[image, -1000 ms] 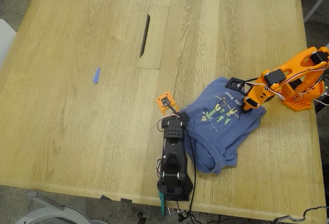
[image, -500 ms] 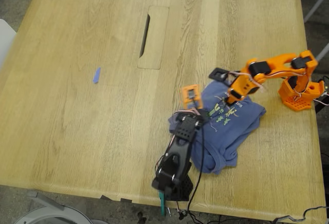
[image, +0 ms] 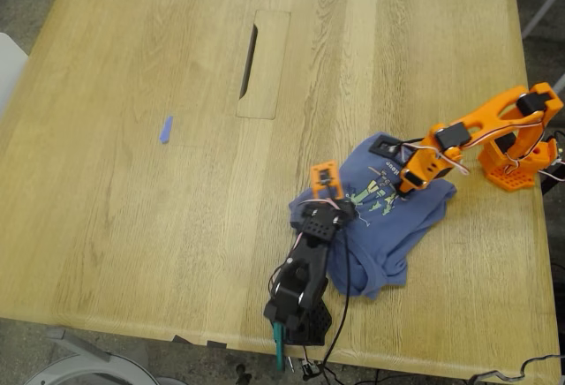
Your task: Fold a T-shirt
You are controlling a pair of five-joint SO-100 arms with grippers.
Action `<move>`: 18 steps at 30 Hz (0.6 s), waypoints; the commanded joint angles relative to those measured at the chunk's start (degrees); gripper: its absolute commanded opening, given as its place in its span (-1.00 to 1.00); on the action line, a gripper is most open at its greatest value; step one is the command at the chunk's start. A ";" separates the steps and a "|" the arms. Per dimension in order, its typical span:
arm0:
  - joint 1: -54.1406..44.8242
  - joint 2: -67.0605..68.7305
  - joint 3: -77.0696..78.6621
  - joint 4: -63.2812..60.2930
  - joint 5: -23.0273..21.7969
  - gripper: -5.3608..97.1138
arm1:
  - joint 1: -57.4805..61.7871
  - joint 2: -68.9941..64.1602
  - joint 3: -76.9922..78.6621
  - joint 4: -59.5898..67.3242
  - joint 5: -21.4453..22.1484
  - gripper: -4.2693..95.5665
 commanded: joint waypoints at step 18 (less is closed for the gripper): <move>-32.87 28.65 1.23 17.84 0.97 -0.86 | 12.39 22.94 0.53 21.80 -0.88 -0.91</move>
